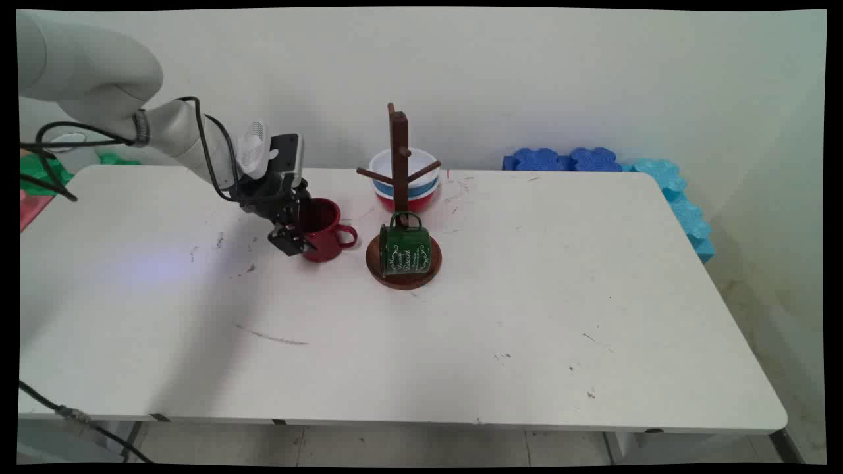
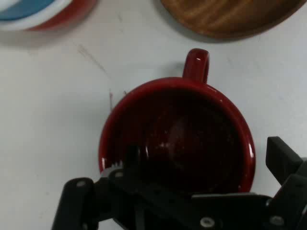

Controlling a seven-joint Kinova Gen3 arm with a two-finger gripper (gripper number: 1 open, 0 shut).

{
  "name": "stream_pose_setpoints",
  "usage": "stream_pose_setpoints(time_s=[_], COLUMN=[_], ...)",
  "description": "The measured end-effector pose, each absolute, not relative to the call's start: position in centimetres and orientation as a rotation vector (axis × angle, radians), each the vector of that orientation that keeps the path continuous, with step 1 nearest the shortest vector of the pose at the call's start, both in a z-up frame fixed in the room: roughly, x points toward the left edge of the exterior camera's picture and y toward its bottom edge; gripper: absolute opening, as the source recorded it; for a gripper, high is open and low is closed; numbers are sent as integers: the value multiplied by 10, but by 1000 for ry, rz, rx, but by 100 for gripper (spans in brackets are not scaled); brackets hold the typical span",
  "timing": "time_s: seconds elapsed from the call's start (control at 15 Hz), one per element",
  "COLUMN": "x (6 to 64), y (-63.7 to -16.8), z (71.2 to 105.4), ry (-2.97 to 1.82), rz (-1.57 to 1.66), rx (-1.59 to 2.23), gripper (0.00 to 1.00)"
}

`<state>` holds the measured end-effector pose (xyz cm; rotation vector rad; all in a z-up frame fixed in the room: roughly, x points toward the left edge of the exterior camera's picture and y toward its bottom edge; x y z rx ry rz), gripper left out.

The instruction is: Pick up the green mug from the rack

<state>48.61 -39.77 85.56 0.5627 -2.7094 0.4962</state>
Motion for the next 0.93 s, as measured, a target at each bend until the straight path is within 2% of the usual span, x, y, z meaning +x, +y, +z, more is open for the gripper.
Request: stream_pose_setpoints(time_s=[0.4, 0.93], x=[485, 481], y=[-394, -360], z=[867, 892], ry=[-2659, -2542], rz=[531, 540], rx=[564, 599], gripper=[100, 100])
